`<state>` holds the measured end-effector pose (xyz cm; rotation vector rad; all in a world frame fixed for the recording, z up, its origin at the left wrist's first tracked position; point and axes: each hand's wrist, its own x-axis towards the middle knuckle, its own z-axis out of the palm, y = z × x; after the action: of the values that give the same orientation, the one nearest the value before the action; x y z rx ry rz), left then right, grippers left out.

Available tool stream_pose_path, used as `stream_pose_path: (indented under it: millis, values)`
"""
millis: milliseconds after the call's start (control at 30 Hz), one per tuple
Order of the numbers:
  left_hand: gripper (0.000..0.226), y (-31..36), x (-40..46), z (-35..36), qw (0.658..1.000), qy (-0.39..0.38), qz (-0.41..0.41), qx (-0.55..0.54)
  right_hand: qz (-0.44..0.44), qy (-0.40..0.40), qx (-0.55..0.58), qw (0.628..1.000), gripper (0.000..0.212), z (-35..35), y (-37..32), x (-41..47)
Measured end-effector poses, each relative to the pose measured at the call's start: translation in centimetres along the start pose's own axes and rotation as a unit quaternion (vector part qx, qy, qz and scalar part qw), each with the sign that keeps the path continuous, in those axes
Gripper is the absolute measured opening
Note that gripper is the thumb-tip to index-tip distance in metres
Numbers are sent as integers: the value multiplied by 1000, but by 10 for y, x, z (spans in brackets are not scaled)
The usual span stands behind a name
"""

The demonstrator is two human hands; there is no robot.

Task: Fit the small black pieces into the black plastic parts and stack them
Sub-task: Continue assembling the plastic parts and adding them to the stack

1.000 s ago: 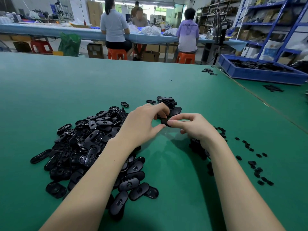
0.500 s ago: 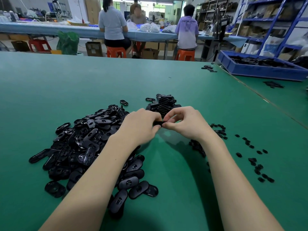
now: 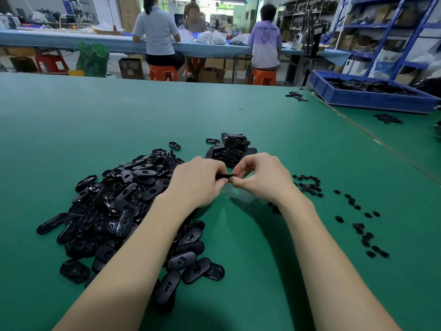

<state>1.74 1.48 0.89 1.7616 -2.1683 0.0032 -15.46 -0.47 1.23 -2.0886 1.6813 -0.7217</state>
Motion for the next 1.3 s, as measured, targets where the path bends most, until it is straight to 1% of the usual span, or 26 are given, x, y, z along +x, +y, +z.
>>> stream_pose_path:
  millis: [167, 433, 567, 667, 767, 833, 900, 1000, 1100, 1200, 1300]
  values:
    - [18, 0, -2, -1, 1000, 3, -1, 19, -6, -3, 1, 1000, 10, 3, -1, -1]
    - [13, 4, -2, 1, 1000, 2, -7, 21, -17, 7, 21, 1000, 14, 9, 4, -1]
    - [12, -1, -2, 0, 999, -10, -40, -7, -47, -25, 45, 998, 13, 8, 7, 1]
    - [9, -3, -2, 2, 997, -10, -68, -45, -72, -43, 23, 996, 23, 8, 8, 1]
    - [11, -5, -1, 1, 993, -7, -85, -79, -89, -17, 7, 996, 28, 11, 7, 0]
    - [13, -6, -1, 0, 992, -10, -90, -93, -90, 3, -11, 996, 25, 13, 7, 0]
    - [18, -8, -1, 0, 992, -20, -87, -88, -75, 25, -22, 997, 19, 12, 7, 0]
    - [27, -8, -2, -1, 996, -35, -71, -30, -24, 72, -19, 997, 15, 7, 10, 2]
    - [29, -7, -2, -1, 997, -47, -58, 10, 31, 105, 3, 994, 11, 1, 12, 9]
    - [32, -5, -3, 1, 996, -64, -45, 33, 66, 96, 13, 993, 9, -2, 6, 24]
    - [33, -6, -3, 0, 996, -74, -41, 32, 81, 77, 11, 994, 13, -6, -4, 45]
